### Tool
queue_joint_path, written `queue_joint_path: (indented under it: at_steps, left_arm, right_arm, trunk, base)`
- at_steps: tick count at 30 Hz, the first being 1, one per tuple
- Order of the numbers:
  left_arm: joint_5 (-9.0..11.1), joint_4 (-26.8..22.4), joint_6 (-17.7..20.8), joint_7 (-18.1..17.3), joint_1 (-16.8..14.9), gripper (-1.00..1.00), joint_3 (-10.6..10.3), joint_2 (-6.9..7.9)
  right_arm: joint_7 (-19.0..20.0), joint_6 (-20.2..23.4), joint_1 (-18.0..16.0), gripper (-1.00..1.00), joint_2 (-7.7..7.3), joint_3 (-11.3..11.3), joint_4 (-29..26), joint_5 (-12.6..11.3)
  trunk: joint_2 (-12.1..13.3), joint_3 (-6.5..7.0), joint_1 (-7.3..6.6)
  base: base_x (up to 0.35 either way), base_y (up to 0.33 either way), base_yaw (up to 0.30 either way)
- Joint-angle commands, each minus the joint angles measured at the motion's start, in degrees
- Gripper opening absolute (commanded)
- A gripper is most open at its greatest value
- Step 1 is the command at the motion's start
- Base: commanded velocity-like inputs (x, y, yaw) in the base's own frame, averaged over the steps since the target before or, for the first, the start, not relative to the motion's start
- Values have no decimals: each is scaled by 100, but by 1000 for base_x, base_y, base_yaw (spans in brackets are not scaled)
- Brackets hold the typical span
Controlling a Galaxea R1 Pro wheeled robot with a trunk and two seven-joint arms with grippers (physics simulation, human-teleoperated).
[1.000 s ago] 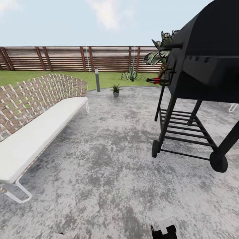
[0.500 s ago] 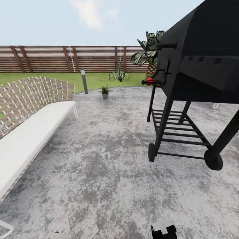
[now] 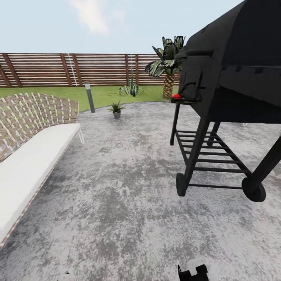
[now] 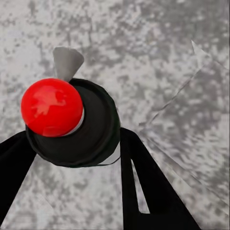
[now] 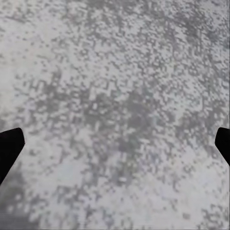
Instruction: Pick up the pesticide atomizer in the garden and spray insectifuge to fully cover both potted plants in the garden.
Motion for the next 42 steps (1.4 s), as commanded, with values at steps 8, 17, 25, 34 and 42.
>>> queue_joint_path:
  at_steps: [8,17,25,34,42]
  left_arm:
    - [58,1,-15,-6,-2,-100,-46,2]
    - [55,1,-15,-6,-2,-100,-46,2]
    - [55,1,-15,-6,-2,-100,-46,2]
    - [55,8,-15,-6,-2,-100,-46,2]
    - [55,9,-15,-6,-2,-100,-46,2]
  right_arm:
    - [-60,-2,-5,100,-2,51,12,28]
    - [-60,-2,-5,100,-2,51,10,28]
    - [-60,-2,-5,100,-2,51,11,28]
    - [-60,-2,11,100,-2,51,10,28]
    - [-60,-2,13,100,-2,51,13,28]
  trunk:
    - [-2,-5,1]
    - [-2,-5,1]
    - [-2,-5,1]
    - [-2,-5,1]
    - [-2,-5,1]
  base:
    - [201,285,-1]
    - [306,150,0]
    - [334,79,0]
    - [335,16,0]
    - [337,0,0]
